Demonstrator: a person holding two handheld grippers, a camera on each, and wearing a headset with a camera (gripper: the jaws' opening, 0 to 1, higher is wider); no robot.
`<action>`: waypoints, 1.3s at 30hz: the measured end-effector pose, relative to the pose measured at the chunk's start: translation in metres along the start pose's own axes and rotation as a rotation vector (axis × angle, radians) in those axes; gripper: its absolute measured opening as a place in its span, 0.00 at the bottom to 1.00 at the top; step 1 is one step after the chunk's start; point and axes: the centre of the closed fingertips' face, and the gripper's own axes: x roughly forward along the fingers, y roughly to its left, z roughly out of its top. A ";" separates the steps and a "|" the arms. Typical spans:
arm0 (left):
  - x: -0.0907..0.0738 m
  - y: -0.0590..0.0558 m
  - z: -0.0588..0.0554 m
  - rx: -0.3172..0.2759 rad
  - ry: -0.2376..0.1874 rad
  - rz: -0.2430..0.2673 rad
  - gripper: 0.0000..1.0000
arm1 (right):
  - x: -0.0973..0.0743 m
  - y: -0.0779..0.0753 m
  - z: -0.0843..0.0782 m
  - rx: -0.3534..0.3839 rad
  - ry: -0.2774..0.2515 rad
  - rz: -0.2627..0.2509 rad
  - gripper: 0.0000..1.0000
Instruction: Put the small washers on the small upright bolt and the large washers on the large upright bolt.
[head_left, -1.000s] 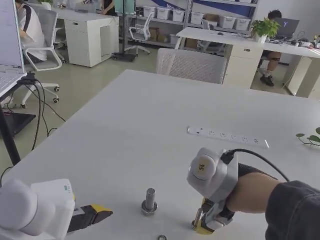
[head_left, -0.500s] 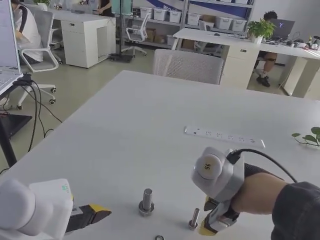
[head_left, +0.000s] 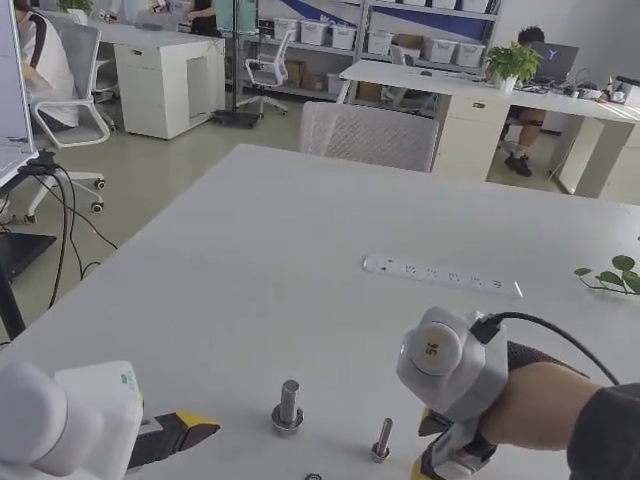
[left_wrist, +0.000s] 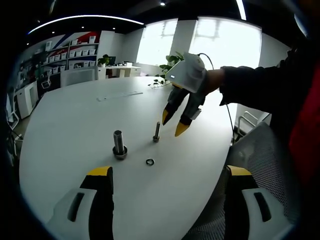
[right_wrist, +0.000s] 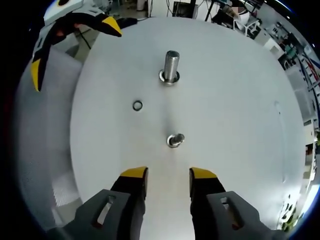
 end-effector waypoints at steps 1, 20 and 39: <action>0.000 0.000 0.000 0.001 0.000 0.000 0.92 | 0.000 0.000 0.000 -0.001 0.000 -0.006 0.35; -0.001 -0.001 0.004 0.012 -0.009 -0.002 0.92 | -0.005 0.040 0.006 -0.004 -0.045 0.036 0.36; -0.003 -0.003 0.005 0.015 -0.017 0.009 0.92 | 0.000 0.059 0.053 -0.095 -0.082 0.075 0.35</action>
